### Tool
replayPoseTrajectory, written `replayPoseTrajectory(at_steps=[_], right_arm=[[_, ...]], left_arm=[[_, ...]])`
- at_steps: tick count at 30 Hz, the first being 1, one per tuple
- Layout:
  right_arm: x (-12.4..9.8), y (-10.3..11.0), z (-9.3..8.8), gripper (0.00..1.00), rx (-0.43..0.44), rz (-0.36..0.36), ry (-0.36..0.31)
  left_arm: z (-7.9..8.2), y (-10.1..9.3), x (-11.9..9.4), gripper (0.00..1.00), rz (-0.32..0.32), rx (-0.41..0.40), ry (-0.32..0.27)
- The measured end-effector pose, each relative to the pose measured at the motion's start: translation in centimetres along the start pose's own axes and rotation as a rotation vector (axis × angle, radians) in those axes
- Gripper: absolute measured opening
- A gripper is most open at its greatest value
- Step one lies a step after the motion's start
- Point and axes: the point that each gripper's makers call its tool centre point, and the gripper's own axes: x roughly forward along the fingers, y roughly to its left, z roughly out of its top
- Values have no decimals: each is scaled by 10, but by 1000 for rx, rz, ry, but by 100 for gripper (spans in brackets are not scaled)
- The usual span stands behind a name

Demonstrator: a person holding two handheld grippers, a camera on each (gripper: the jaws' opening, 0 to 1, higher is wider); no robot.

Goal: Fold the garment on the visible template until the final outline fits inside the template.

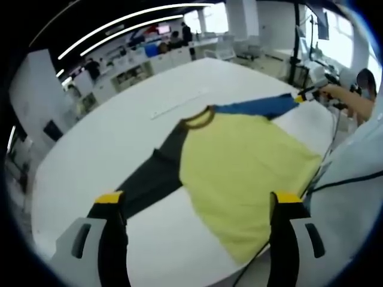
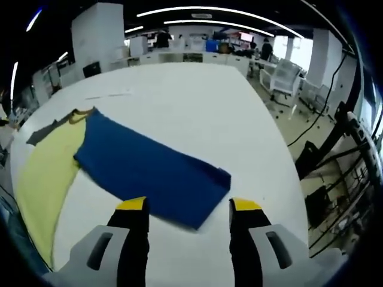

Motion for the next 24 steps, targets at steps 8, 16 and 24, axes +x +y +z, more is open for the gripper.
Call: replayPoseTrajectory(at_steps=[8, 16, 24], right_arm=[[3, -8, -2, 49, 37, -31, -19], [7, -10, -2, 42, 68, -47, -32], [11, -14, -8, 35, 97, -48, -16]], left_arm=[[1, 1, -2, 95, 4, 1, -1], [0, 0, -2, 95, 1, -1, -2], [0, 0, -2, 94, 2, 0, 9]])
